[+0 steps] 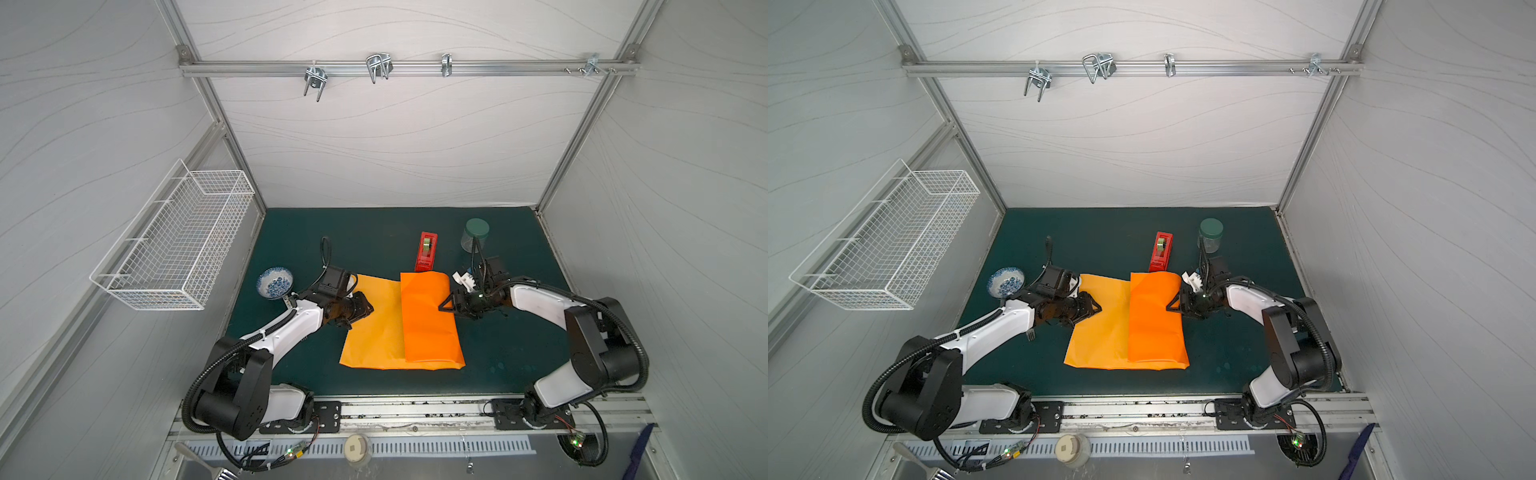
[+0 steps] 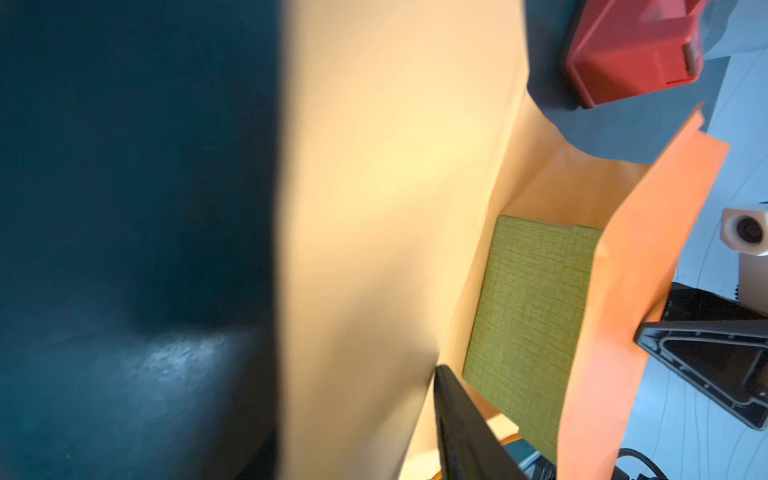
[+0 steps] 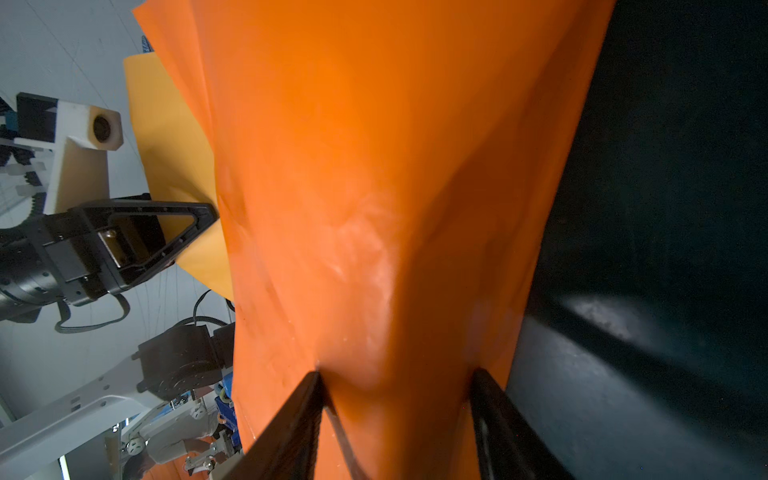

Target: Wrap the gift box in paper

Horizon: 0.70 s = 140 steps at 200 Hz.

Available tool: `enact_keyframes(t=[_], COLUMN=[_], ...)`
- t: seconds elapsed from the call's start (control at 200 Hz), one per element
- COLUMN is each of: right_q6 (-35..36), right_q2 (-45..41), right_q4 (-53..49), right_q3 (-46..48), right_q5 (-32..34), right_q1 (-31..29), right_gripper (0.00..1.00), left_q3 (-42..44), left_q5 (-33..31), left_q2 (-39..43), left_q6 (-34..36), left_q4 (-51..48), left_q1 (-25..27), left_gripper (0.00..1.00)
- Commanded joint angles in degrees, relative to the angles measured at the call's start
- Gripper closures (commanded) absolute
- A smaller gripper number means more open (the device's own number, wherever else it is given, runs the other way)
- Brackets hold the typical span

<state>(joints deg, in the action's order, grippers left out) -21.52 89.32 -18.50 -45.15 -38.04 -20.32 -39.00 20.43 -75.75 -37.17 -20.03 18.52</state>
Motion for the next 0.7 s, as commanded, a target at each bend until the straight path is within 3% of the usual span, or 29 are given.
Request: enact_keyframes(t=[0.0,0.2,0.37,0.51,0.695], right_q6=[0.8,0.9,0.8,0.8,0.8], right_q2=[3.7,3.7,3.8,4.0,4.1], right_q4=[-3.6,-3.7,-3.7,-3.6,-3.6], right_q3=[2.5,2.4,2.4,2.3,2.4], right_q5=[8.4,8.5,8.6,8.4,8.6], right_q1=[-1.4,-1.5,-1.5,-1.5,-1.5], right_gripper=[0.44,0.44,0.44,0.44,0.44], left_q3=[-0.5,-2.9,-2.7,-2.9,-2.0], left_q5=[-1.3,-7.2,-9.1,-8.8,-4.0], left_q2=[1.2,0.1,0.4,0.5,1.1], left_q6=[1.1,3.6,3.3,3.8,3.0], left_q4=[-1.3,-6.1,-6.8,-7.5,-6.5], left_q1=[-0.2,-0.1,-0.2,-0.1,0.0], left_gripper=[0.57,0.71,0.74,0.71,0.64])
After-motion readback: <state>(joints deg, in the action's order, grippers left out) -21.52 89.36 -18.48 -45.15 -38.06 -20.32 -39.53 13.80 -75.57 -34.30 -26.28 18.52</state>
